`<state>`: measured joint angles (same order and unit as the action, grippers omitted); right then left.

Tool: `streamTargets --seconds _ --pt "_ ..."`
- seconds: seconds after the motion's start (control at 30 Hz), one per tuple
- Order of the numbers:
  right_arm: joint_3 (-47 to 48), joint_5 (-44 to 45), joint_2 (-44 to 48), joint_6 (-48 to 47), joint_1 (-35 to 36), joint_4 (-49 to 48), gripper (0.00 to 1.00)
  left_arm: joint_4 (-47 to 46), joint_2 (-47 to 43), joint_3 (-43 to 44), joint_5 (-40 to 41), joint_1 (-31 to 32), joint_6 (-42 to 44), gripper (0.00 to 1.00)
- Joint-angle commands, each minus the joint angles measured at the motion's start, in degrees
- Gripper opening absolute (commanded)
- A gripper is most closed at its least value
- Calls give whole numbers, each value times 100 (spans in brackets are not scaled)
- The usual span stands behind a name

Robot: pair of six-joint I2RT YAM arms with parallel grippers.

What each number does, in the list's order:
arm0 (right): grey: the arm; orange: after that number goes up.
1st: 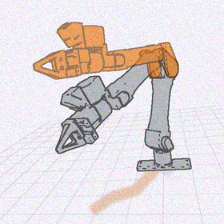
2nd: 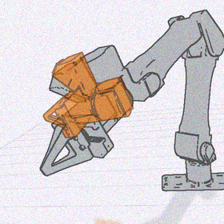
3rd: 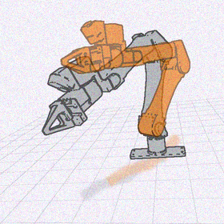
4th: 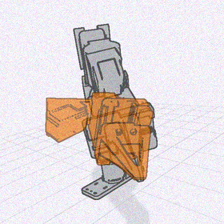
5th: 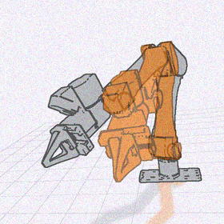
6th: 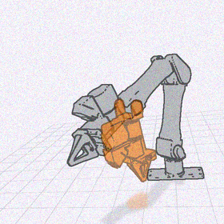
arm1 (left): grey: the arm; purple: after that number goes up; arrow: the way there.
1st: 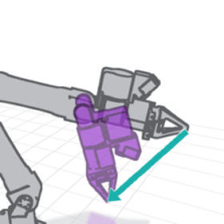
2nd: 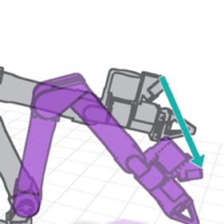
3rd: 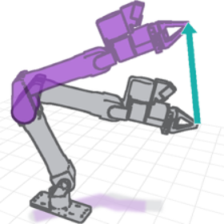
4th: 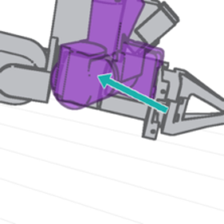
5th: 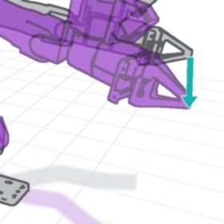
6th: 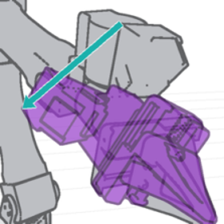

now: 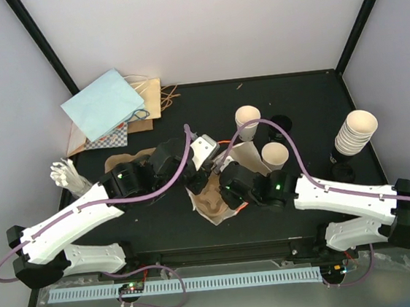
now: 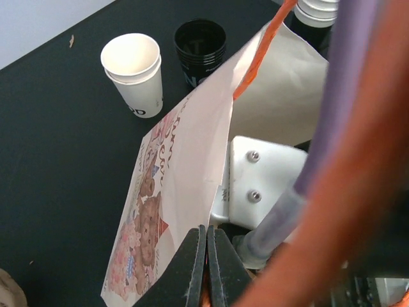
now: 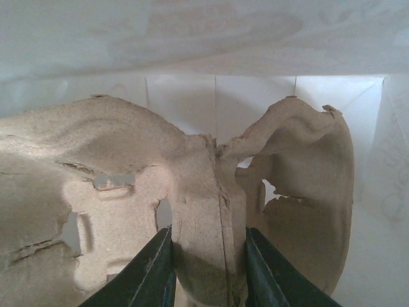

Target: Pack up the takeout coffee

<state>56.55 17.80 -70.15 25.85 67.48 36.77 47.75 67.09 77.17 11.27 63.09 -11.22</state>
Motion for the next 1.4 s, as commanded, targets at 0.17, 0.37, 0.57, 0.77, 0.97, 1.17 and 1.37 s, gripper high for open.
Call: streamTargets --seconds 0.17,0.37,0.57,0.77,0.97,1.17,1.37 --pt "-440 -104 -118 -100 28 -325 29 -311 47 53 -206 2 -132 2" --pt "-765 -44 -103 -239 24 -775 29 -426 34 35 -423 2 -119 1" --pt "-834 20 -345 -185 26 -952 30 -562 13 -53 -784 2 -99 2" --pt "-929 -17 -73 -10 28 -1089 30 -343 35 -93 -705 2 -252 15" --pt "-796 56 -214 -92 21 -995 30 196 -241 79 -777 20 -667 50" --pt "-531 -14 -411 -132 -39 -979 30 638 -759 -62 -851 304 -1191 56" --pt "-260 -163 -614 -223 -112 -963 30 735 -1194 -238 -733 786 -1676 55"
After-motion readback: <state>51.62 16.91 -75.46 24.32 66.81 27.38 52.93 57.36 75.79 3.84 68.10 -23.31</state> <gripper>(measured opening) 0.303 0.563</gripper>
